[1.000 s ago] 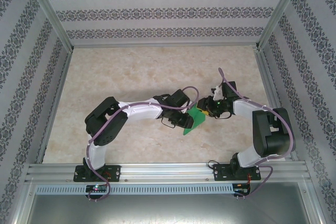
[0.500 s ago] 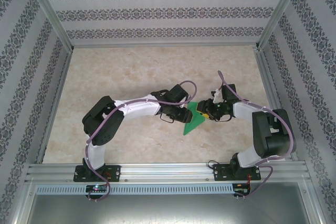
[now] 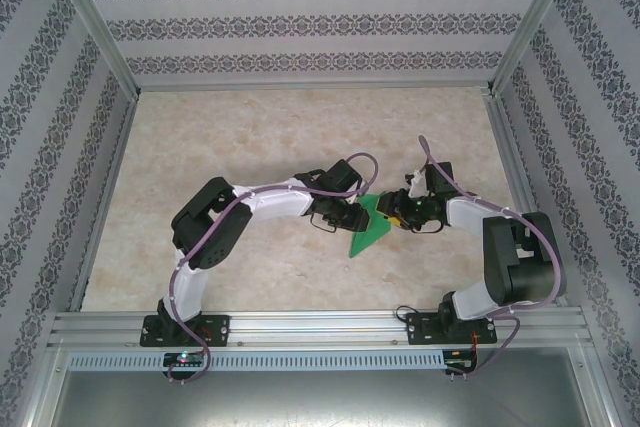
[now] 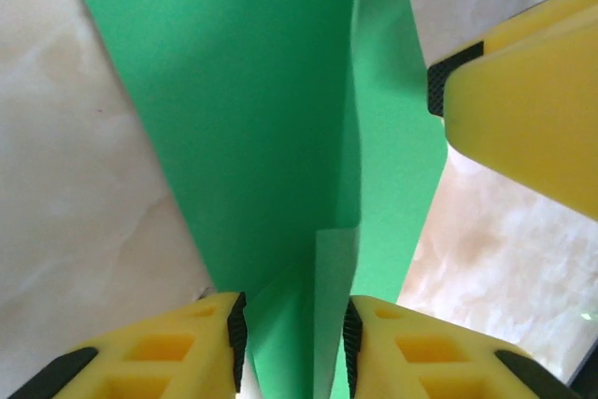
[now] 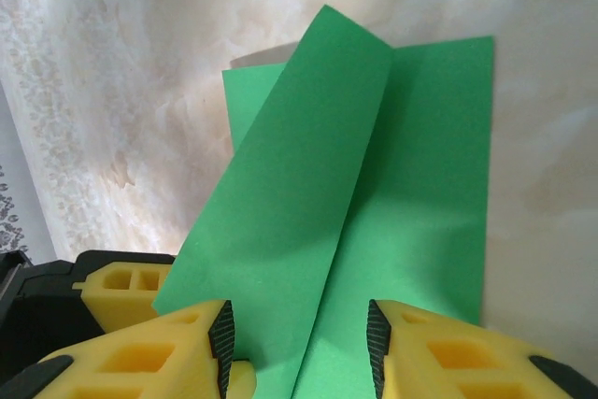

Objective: Fold a paper plane with a square sheet of paper (pick it up from the middle)
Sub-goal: Turn over the paper at the center of the table.

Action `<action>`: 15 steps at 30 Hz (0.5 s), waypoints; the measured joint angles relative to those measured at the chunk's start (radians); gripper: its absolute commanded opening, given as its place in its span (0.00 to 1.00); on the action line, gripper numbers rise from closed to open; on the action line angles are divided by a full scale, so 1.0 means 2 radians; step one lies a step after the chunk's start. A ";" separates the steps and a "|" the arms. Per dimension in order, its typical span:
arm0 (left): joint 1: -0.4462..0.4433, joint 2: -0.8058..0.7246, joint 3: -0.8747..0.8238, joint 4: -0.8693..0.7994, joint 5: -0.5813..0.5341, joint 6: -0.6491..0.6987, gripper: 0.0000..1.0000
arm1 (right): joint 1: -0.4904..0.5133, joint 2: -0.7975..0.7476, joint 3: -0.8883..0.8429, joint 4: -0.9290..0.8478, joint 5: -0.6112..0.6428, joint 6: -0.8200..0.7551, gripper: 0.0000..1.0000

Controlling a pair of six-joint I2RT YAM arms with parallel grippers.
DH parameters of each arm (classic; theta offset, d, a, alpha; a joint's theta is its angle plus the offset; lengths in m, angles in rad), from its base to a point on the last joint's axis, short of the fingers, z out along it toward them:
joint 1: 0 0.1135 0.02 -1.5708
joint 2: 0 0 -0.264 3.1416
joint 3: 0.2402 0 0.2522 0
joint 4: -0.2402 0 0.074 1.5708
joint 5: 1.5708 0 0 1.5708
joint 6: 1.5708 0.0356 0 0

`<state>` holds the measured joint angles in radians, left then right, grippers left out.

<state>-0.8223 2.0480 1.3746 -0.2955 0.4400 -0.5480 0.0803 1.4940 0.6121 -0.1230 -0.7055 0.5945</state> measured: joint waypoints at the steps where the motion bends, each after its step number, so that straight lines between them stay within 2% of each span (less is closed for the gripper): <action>1: 0.000 0.002 0.001 0.002 0.002 -0.001 0.34 | 0.000 0.000 0.000 0.000 0.000 0.000 0.44; 10: 0.000 0.005 0.025 -0.014 -0.010 0.005 0.41 | -0.003 -0.001 -0.009 0.000 -0.001 0.000 0.44; 15: 0.000 0.005 0.040 -0.032 -0.028 0.016 0.40 | -0.003 -0.001 -0.009 0.000 -0.002 0.000 0.44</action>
<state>-0.8223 2.0579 1.4544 -0.3603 0.3840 -0.5163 0.0738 1.4929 0.5949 -0.1223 -0.7086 0.5938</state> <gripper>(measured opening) 0.408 0.442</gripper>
